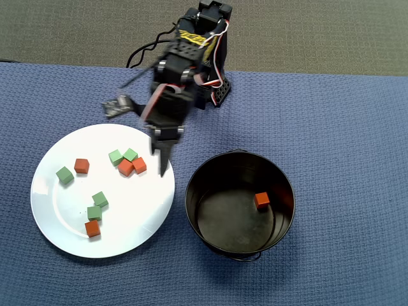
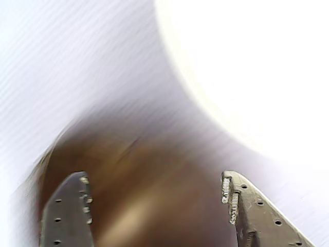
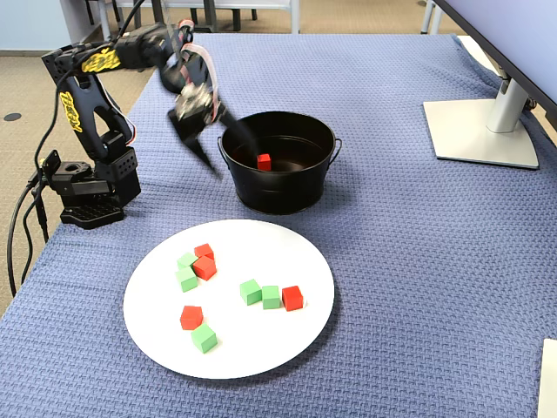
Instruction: Pick up the red cubes from the white plate and place them in the black recipient
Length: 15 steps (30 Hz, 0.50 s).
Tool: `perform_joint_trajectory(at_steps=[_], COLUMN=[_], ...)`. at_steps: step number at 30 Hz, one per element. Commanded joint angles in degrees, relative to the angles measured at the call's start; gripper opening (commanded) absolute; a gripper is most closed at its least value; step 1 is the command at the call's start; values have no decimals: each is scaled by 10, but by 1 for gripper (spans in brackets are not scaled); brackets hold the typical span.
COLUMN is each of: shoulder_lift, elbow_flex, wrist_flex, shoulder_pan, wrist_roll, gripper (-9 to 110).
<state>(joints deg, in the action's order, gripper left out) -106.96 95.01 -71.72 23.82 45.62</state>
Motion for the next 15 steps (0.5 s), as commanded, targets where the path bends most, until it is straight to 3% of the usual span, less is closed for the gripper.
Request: perform_joint_trajectory(at_steps=[1, 5, 9, 15], shoulder_lift=[24, 108, 216, 285], elbow_flex=[12, -14, -88, -135], wrist_flex=[72, 81, 77, 69], shoulder_pan=[98, 156, 194, 211], wrist_roll=[67, 26, -69, -113], gripper=[26, 25, 16, 20])
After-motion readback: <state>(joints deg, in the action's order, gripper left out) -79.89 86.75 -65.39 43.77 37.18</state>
